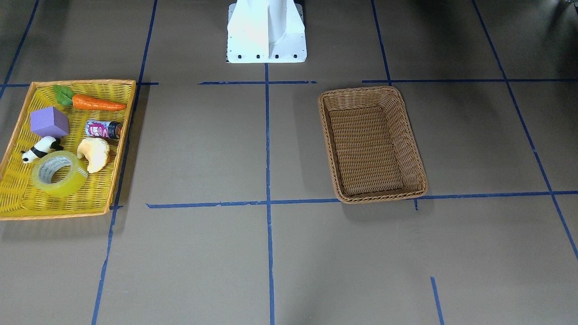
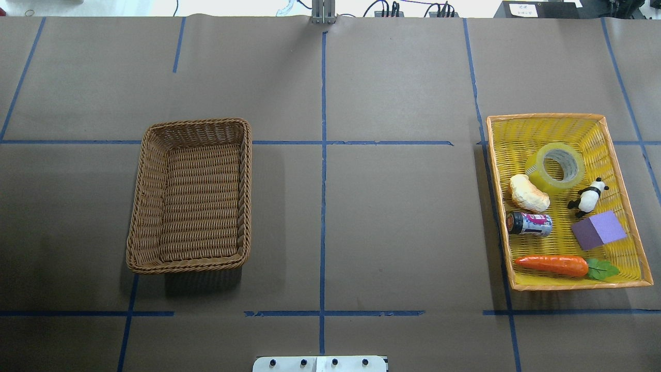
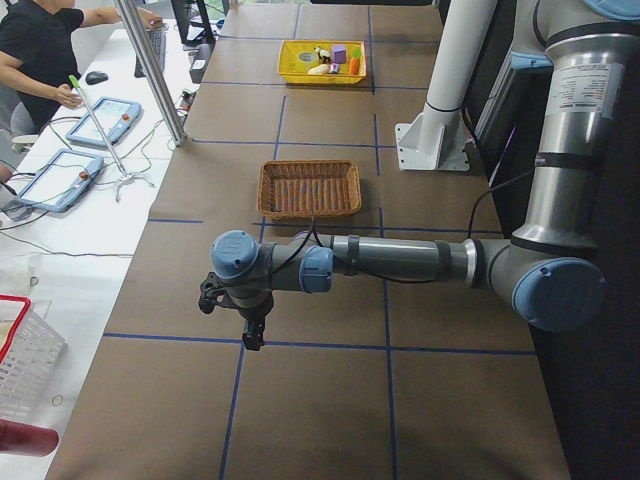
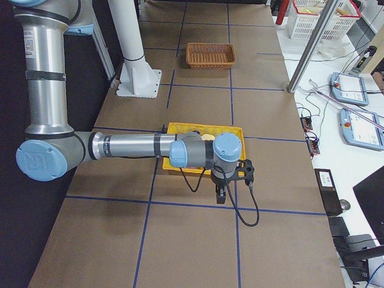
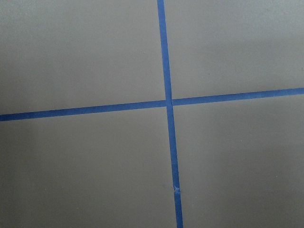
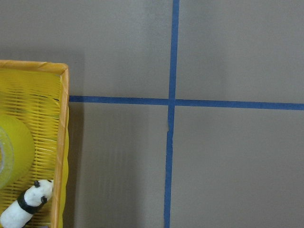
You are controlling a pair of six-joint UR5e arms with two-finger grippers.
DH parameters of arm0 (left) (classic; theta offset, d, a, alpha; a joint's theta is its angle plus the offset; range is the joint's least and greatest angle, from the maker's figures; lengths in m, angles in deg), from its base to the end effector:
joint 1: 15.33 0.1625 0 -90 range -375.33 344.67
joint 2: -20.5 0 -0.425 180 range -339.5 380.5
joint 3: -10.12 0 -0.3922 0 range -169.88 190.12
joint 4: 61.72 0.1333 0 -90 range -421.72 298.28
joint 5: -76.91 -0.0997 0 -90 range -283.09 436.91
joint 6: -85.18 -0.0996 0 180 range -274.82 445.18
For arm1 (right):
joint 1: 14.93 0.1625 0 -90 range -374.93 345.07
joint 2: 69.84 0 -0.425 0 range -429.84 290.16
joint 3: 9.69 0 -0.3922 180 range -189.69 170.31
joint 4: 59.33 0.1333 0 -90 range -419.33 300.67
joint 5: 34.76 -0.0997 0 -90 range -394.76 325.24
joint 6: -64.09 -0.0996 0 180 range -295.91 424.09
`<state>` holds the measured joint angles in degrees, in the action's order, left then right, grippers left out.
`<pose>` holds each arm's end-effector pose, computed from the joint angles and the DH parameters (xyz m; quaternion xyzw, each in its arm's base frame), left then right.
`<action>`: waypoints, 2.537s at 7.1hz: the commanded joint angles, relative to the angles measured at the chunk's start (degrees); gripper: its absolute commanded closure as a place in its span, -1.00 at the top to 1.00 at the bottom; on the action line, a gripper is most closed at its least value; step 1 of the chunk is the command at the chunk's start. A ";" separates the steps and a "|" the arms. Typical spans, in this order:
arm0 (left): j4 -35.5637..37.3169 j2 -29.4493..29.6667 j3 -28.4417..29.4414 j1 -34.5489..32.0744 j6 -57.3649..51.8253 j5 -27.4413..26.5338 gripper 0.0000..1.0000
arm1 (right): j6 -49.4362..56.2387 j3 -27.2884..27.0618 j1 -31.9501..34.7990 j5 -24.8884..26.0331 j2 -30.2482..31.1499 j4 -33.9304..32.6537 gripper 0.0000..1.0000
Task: Move tape to another basket
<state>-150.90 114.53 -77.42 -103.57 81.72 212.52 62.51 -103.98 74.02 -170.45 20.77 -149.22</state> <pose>-0.0460 -0.5242 0.6441 0.0118 0.3875 0.0445 0.9207 0.0530 -0.4920 0.6251 0.0216 -0.3886 -0.0086 0.9211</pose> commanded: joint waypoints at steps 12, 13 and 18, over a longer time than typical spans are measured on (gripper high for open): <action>-0.21 -0.16 0.35 0.26 0.04 0.09 1.00 | -33.14 2.70 -26.11 7.46 -8.09 18.44 1.00; -0.21 -0.07 0.35 0.26 0.04 0.09 1.00 | -33.13 3.14 -26.11 7.46 -7.65 18.44 1.00; -0.29 -0.07 0.44 0.26 0.04 0.09 1.00 | -33.22 6.83 -28.92 7.46 -7.82 18.44 1.00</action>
<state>-151.19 114.45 -76.99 -103.31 81.76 212.61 29.29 -97.71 45.32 -162.91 12.97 -130.79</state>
